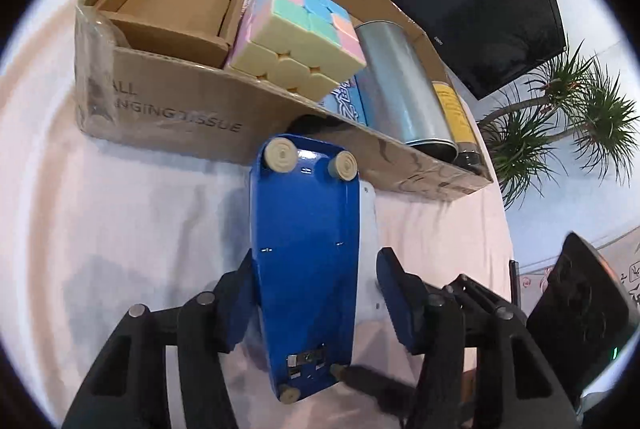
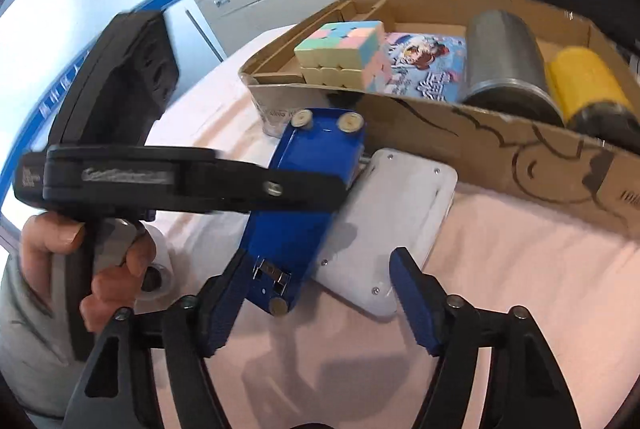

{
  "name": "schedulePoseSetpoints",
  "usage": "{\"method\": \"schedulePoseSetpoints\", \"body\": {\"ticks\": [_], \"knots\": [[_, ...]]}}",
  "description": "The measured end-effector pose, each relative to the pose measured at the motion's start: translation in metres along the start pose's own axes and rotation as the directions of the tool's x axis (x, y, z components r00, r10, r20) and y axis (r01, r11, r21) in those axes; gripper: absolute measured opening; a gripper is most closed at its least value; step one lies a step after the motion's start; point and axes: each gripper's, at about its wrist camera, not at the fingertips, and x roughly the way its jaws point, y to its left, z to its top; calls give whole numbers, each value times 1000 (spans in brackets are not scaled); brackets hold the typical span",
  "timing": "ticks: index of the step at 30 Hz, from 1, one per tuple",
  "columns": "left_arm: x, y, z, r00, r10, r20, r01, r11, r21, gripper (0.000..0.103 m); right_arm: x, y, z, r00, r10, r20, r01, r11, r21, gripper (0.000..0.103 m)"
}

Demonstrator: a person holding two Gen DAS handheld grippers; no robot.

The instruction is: Organize rigid objects

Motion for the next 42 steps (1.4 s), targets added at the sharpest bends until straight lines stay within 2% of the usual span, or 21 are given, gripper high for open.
{"method": "schedulePoseSetpoints", "body": {"ticks": [1, 6, 9, 11, 13, 16, 17, 19, 21, 22, 23, 25, 26, 29, 34, 37, 38, 39, 41, 42], "knots": [[0, -5, -2, 1000, -9, -6, 9, 1000, 8, 48, -2, 0, -1, 1000, 8, 1, -8, 1000, -1, 69], [3, -32, -19, 997, -63, -44, 65, 996, 66, 48, -28, -15, -19, 999, 23, 40, -24, 999, 39, 69], [-2, -28, -17, 1000, 11, -19, -10, 999, 51, 48, -41, -33, -20, 998, 3, 57, -7, 998, 63, 69], [-20, -23, -5, 997, 59, 44, -61, 997, 48, 48, -48, -40, -18, 998, -29, 61, 26, 998, 54, 69], [-42, -28, 11, 990, 84, 111, -95, 991, 95, 49, -49, -44, -10, 997, -36, 72, 33, 998, 52, 69], [-76, -40, 53, 974, 84, 209, -117, 982, 149, 51, -49, -34, 24, 993, -18, 120, 18, 1000, -4, 67], [-81, -41, 66, 973, 75, 220, -111, 981, 156, 51, -48, -27, 41, 990, 8, 142, -3, 999, -32, 65], [-84, -39, 94, 972, 67, 227, -105, 982, 159, 51, -41, -20, 73, 986, 30, 163, -22, 998, -51, 55], [-72, -32, 121, 982, 56, 181, -82, 987, 140, 51, -24, -19, 106, 987, 54, 152, -48, 998, -43, 50], [-60, -25, 134, 988, 55, 144, -73, 989, 126, 51, -9, -21, 122, 988, 91, 126, -87, 996, -34, 49], [-54, -18, 139, 990, 69, 121, -83, 990, 111, 49, 1, -22, 129, 990, 89, 114, -87, 996, -25, 49], [-36, -5, 140, 995, 70, 65, -75, 994, 74, 48, 24, -27, 141, 993, 93, 75, -94, 996, 10, 47], [-27, -2, 138, 997, 63, 38, -65, 996, 63, 43, 36, -29, 143, 994, 97, 48, -99, 994, 36, 45], [-20, -1, 125, 996, 84, 20, -85, 994, 73, 42, 52, -26, 138, 995, 103, 14, -104, 993, 60, 43], [-28, 1, 110, 994, 113, 8, -113, 993, 44, 42, 44, -15, 132, 991, 136, 14, -137, 987, 83, 45], [-28, 7, 108, 994, 110, -9, -110, 994, 18, 46, 42, -15, 130, 988, 156, 9, -156, 983, 96, 46], [-30, 6, 106, 992, 126, -1, -126, 992, 18, 46, 36, -15, 125, 990, 140, 13, -140, 985, 99, 46], [-34, 3, 104, 987, 159, 12, -159, 987, 29, 46, 24, -12, 119, 995, 100, 25, -102, 991, 83, 48], [-47, -2, 97, 975, 215, 55, -217, 975, 47, 46, 3, -7, 102, 998, 37, 58, -40, 998, 53, 60], [-55, -4, 92, 974, 211, 78, -216, 975, 53, 46, -9, -6, 89, 998, 4, 69, -8, 998, 58, 72]]}}
